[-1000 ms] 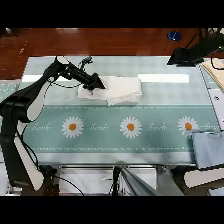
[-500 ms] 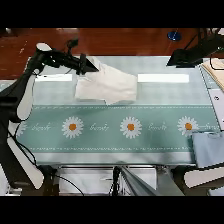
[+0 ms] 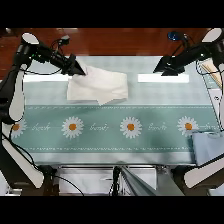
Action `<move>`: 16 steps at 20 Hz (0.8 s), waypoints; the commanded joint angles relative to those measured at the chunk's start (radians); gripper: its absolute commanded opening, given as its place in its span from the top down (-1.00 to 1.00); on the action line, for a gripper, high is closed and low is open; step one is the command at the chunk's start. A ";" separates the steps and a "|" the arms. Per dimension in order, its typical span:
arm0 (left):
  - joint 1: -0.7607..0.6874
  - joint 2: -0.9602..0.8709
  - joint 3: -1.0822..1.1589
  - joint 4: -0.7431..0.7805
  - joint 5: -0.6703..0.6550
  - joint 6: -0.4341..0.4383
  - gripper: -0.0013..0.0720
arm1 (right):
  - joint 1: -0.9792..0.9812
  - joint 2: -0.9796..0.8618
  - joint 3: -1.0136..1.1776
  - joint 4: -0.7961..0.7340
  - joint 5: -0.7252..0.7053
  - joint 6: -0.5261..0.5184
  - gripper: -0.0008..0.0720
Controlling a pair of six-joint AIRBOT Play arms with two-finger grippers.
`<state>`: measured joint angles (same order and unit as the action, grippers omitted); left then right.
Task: Fold the shirts.
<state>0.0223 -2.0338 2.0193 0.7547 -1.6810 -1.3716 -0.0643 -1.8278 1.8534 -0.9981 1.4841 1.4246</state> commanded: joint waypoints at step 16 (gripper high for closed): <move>0.054 0.049 0.002 0.850 0.060 -0.152 -0.49 | 0.194 -0.083 0.000 0.137 -0.166 0.064 -0.63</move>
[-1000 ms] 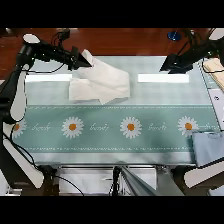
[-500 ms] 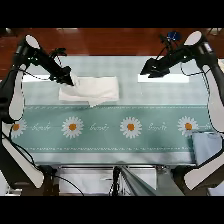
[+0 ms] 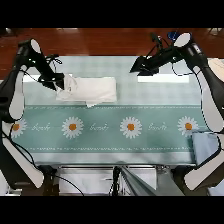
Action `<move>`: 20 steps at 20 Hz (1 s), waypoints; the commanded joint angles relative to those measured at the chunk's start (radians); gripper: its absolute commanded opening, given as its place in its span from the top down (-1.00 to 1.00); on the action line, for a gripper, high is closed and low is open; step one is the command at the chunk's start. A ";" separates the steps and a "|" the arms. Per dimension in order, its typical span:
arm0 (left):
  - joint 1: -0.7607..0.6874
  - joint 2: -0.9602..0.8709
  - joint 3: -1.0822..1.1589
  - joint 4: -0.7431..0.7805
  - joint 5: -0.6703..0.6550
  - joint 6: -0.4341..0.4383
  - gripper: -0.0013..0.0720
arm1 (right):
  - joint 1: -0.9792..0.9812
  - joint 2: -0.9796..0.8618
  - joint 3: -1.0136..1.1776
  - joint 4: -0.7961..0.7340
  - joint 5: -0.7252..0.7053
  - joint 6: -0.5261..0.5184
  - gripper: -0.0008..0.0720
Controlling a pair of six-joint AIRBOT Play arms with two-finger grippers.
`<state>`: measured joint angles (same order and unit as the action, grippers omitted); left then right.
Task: Fold the shirts.
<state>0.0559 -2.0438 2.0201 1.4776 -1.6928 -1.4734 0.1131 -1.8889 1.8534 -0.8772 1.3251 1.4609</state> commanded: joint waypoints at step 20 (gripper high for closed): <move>0.055 0.516 0.000 -0.137 0.278 -0.033 -0.49 | 0.134 -0.093 0.000 0.030 0.066 0.199 -0.62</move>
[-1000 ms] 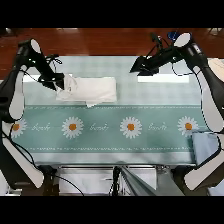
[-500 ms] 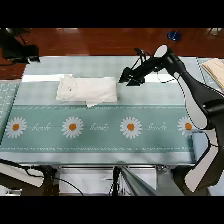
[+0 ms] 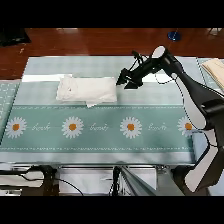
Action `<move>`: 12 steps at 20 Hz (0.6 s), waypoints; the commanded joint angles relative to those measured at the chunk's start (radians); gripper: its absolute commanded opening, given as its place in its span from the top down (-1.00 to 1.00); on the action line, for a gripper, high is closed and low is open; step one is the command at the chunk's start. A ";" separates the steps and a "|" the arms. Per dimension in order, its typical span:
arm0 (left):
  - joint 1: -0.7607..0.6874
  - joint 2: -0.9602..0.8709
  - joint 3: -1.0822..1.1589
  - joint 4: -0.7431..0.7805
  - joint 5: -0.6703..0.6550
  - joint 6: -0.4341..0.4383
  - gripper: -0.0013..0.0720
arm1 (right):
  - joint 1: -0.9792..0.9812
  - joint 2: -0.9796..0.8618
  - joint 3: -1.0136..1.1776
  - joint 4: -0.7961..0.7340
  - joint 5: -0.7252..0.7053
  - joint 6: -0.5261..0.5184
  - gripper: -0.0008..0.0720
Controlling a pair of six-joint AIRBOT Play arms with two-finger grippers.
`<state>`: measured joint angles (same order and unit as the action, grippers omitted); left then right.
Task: Fold the shirts.
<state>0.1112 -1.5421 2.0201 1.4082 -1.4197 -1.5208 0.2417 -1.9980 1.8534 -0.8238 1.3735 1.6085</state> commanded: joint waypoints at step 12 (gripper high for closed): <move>0.000 0.016 0.000 -0.386 -0.040 0.096 -0.49 | 0.085 0.010 0.000 -0.076 -0.129 0.285 -0.65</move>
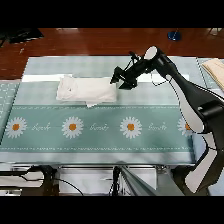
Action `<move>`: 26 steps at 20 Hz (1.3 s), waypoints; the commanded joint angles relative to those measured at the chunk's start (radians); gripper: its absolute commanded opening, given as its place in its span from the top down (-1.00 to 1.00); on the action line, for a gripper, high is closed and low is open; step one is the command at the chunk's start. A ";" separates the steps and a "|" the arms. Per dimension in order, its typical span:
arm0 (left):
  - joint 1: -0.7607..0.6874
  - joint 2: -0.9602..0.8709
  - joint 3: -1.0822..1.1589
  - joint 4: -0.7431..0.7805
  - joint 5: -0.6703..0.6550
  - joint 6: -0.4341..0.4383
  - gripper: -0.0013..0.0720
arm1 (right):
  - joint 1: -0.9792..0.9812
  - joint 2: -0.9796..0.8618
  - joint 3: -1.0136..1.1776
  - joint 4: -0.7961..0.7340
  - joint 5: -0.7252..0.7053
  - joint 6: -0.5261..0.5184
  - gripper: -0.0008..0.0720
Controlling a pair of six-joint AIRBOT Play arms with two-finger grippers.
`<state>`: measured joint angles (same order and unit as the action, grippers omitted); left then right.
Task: Fold the shirts.
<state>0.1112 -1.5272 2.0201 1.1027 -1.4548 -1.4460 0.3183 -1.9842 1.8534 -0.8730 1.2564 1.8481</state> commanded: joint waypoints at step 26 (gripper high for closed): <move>-0.087 0.000 0.000 -0.101 -0.024 0.063 -0.49 | 0.060 0.195 -0.058 -0.074 -0.090 -0.048 0.93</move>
<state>0.0250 -1.5272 2.0201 1.0016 -1.4784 -1.3842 0.4061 -1.9129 1.7950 -0.8295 1.1164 1.8133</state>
